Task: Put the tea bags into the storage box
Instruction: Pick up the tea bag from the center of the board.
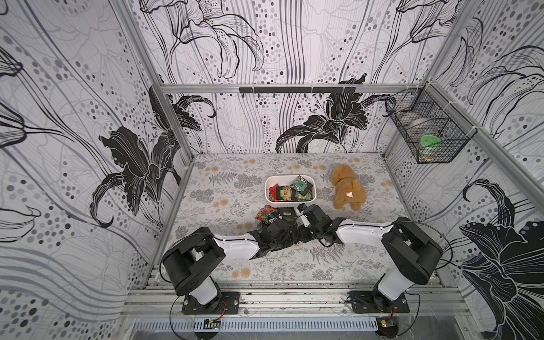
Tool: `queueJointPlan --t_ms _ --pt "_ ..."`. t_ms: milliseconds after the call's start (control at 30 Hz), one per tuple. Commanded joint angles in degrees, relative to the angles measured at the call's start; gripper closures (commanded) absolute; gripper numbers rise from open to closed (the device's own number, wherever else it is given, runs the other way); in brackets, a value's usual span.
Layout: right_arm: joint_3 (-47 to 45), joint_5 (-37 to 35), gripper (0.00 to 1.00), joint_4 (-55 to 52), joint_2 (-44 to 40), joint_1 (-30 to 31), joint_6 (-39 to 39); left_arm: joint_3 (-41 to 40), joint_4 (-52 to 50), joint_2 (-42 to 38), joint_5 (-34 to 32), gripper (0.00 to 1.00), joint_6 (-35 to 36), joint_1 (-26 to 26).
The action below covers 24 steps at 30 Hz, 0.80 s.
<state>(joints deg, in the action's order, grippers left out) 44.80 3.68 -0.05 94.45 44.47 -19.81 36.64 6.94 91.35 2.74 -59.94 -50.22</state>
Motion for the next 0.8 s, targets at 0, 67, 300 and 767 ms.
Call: queueJointPlan --t_ms 0,67,300,767 --pt "0.1 0.7 0.81 -1.4 -0.4 0.6 1.4 1.3 2.1 0.1 0.5 0.83 -0.1 -0.3" --pt "-0.5 0.2 0.81 -1.1 -1.4 0.6 1.7 1.6 1.6 0.0 0.6 0.89 0.0 -0.3" --pt "-3.4 -2.3 0.81 1.3 -6.6 0.6 1.3 -1.3 2.9 -2.5 1.3 1.0 -1.7 -0.5" --pt "-13.8 -13.5 0.3 7.9 -25.1 0.5 -3.1 -9.1 -7.3 -22.0 -3.3 1.0 -6.3 -5.9"
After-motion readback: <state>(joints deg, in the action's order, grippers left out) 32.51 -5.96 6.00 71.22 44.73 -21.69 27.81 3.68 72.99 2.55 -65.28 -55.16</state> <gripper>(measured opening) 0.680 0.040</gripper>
